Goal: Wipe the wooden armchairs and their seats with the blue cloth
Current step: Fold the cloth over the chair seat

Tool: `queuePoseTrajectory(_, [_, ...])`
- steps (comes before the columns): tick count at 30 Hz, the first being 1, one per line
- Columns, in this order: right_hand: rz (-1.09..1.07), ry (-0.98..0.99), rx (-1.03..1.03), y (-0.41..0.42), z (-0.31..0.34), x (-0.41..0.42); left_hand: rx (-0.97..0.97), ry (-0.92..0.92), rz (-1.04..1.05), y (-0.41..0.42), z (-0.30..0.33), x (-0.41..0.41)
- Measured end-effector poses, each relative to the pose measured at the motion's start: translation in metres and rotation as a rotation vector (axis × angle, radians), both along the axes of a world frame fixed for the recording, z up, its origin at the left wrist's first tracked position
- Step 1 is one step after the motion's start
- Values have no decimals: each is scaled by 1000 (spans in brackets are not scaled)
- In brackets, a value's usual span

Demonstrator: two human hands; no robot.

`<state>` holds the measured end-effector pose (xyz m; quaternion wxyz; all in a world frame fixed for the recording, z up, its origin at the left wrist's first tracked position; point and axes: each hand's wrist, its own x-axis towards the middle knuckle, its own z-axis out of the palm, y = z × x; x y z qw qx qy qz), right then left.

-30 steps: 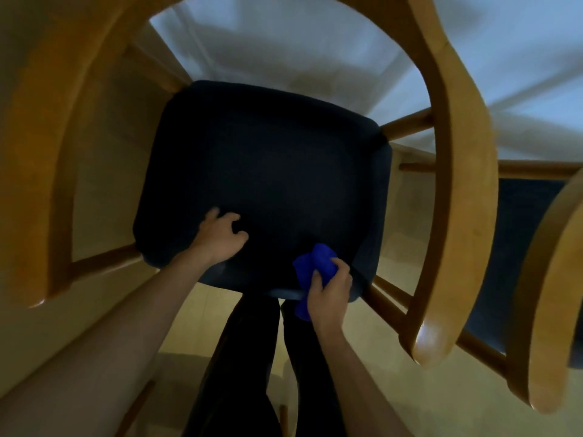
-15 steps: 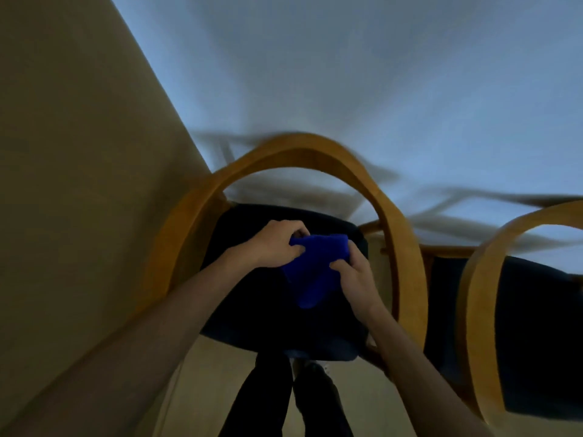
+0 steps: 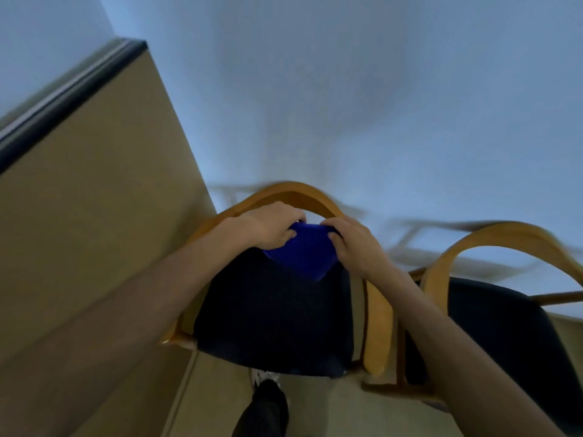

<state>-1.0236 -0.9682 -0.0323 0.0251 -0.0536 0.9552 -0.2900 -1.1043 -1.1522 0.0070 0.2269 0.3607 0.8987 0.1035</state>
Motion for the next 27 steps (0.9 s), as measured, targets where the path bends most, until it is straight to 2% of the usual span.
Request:
queuePoseTrajectory(3, [4,40,-11,6,14,31,-36,146,-73,2,20,42])
queuePoseTrajectory(6, [27,39,-111,9,31,67,-36,208,-85,-2,34,81])
queuePoseTrajectory(9, [64,5,-219,2,42,96,65,120,-10,-5,41,112])
queuePoseTrajectory(13, [85,63,-197,-6,48,115,66,34,99,-4,49,135])
queuePoseTrajectory(17, [34,54,-230,-11,59,124,63,23,109,-12,53,144])
queuePoseTrajectory(27, [-33,-60,-320,-22,83,128,202,22,120,-29,60,133])
